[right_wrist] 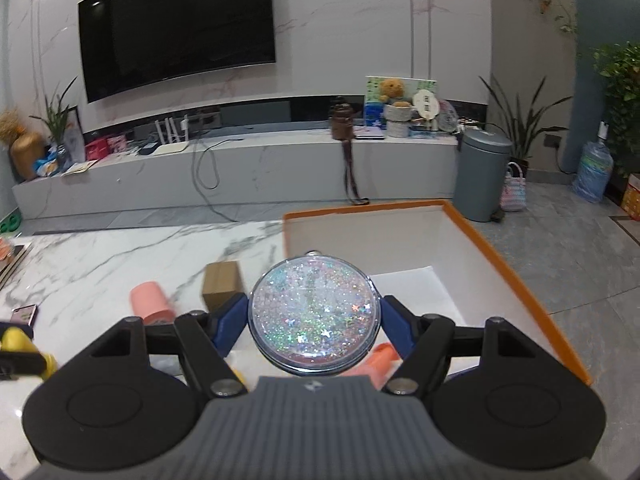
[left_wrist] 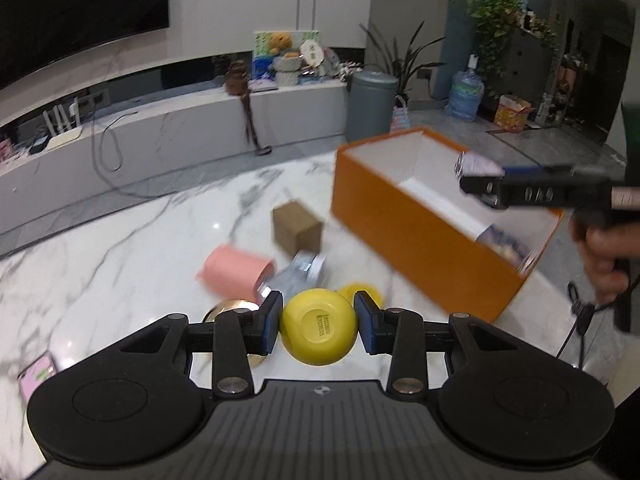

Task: Organize rigid objects
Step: 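Carry the yellow bottle and glitter compact with both tools into the orange box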

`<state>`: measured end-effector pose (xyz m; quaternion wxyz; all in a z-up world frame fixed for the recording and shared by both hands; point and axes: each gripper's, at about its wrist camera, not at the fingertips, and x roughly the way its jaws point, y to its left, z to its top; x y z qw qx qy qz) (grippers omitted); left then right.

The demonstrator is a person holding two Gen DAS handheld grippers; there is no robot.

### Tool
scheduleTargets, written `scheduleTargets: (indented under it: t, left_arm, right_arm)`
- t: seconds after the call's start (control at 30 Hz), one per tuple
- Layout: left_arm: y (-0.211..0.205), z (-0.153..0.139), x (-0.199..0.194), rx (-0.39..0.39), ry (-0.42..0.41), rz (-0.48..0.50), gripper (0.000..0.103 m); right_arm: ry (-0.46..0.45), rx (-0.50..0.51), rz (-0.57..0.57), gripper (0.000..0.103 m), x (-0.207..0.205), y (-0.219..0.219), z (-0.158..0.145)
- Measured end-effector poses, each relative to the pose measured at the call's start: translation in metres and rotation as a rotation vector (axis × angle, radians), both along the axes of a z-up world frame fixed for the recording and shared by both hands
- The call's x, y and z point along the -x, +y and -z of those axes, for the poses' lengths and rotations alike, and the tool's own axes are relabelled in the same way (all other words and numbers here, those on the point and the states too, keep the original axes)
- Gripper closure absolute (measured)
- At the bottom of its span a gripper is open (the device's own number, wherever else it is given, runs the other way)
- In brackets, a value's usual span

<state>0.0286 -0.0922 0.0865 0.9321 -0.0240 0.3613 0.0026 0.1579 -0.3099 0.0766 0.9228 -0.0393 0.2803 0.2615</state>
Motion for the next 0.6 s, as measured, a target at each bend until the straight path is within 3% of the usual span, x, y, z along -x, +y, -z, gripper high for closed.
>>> scheduleTargets:
  t: [0.3,0.6]
  left_arm:
    - [-0.041,-0.022,-0.067,0.034,-0.032,0.091,0.059]
    - [-0.078,-0.030,-0.123,0.035,-0.022,0.174,0.059]
  right_arm:
    - [-0.019,0.032,0.090,0.032,-0.028,-0.031,0.000]
    - [0.024,0.012,0.148,0.032,-0.058,-0.055,0.000]
